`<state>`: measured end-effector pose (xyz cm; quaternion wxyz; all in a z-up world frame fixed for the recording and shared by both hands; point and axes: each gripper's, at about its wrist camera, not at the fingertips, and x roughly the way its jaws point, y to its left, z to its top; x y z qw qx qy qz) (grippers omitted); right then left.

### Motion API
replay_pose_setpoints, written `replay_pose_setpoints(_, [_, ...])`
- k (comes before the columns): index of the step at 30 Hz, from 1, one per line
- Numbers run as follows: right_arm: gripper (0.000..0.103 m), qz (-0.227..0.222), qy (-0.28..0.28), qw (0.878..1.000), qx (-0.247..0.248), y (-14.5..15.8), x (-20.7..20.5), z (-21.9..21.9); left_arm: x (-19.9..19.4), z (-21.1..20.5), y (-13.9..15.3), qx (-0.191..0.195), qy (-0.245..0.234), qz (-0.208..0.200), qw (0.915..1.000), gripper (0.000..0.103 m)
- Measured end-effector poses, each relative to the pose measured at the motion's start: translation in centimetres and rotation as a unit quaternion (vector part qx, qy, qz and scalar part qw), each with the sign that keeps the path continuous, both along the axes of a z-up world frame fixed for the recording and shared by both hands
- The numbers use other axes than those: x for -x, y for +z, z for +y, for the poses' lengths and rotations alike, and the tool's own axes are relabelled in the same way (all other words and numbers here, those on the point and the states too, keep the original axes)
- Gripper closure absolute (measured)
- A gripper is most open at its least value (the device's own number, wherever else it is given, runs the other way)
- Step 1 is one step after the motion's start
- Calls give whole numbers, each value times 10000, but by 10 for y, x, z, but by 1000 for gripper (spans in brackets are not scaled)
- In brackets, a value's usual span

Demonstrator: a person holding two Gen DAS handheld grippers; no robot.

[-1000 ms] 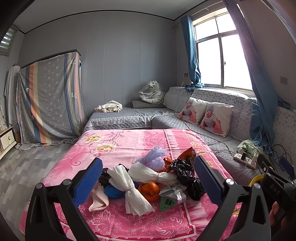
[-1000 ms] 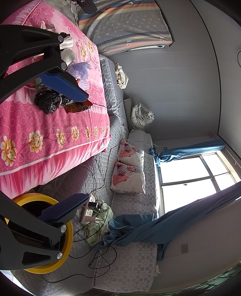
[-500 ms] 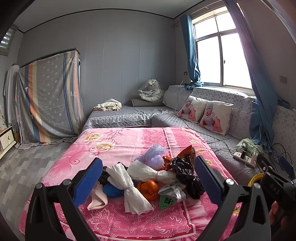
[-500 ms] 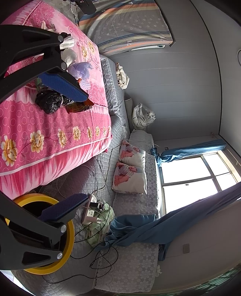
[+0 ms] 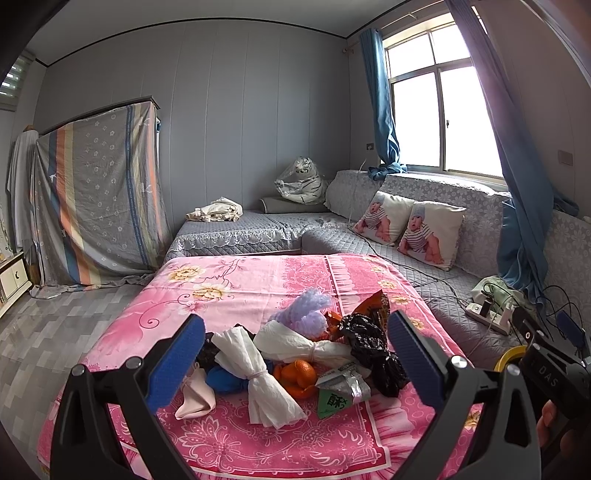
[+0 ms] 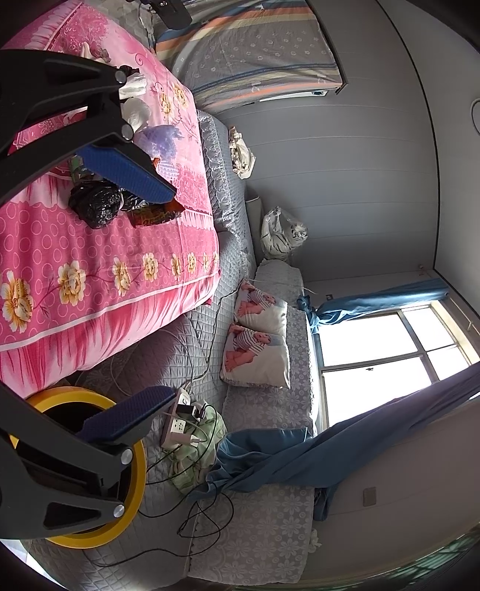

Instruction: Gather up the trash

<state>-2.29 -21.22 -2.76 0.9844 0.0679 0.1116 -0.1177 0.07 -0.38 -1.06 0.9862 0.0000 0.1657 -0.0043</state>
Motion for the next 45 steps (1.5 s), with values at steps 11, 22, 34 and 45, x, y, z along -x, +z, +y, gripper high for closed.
replay_pose_setpoints(11, [8, -54, 7, 10000, -21, 3, 0, -1, -3, 3, 5, 66, 8, 70, 10000, 7])
replay_pose_setpoints(22, [8, -195, 214, 9995, 120, 0, -1, 4, -3, 10, 8, -16, -309, -66, 9995, 7])
replay_pose_setpoints(34, [8, 255, 1535, 9878, 30, -15, -54, 6, -22, 83, -21, -598, -332, 169, 9975, 7])
replay_pose_setpoints(45, [8, 1076, 2226, 9689, -89, -41, -102, 27, -44, 132, -83, -171, -1001, 1395, 9850, 7])
